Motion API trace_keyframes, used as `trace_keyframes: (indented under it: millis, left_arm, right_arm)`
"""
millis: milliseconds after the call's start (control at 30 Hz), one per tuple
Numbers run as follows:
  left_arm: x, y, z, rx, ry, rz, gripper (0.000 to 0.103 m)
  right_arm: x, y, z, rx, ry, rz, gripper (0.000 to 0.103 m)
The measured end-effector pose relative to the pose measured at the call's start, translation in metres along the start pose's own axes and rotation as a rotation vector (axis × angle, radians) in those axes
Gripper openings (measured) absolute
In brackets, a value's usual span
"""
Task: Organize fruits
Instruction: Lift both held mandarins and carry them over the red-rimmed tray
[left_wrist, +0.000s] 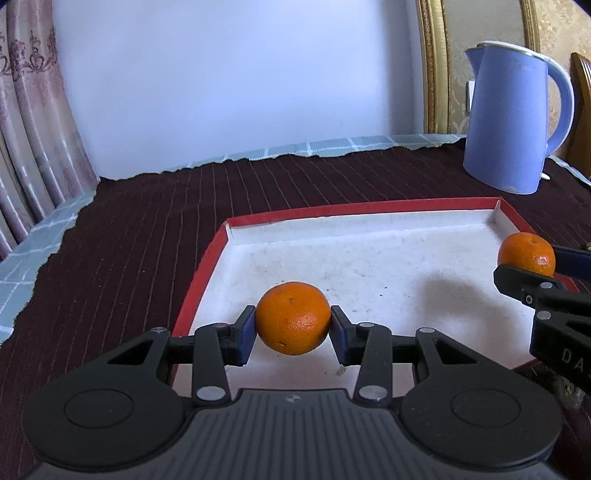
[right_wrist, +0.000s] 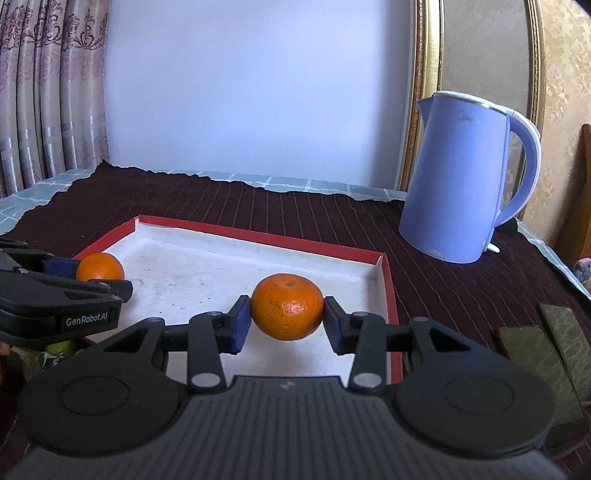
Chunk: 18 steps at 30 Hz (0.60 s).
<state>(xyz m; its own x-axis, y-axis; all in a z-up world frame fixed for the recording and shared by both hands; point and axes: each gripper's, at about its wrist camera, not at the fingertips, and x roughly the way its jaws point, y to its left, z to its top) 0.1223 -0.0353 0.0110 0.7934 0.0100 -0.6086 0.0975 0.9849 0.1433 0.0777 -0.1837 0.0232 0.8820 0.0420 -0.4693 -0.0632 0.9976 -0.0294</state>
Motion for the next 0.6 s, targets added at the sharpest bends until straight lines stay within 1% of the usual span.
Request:
trace_keyframes:
  millis: [400, 600]
  left_arm:
    - [0.021, -0.006, 0.011, 0.007, 0.037, 0.011, 0.041]
    - [0.030, -0.008, 0.016, -0.001, 0.052, 0.017, 0.041]
  right_arm:
    - [0.023, -0.003, 0.013, -0.015, 0.023, -0.019, 0.039]
    - [0.036, -0.008, 0.017, 0.020, 0.046, -0.015, 0.039]
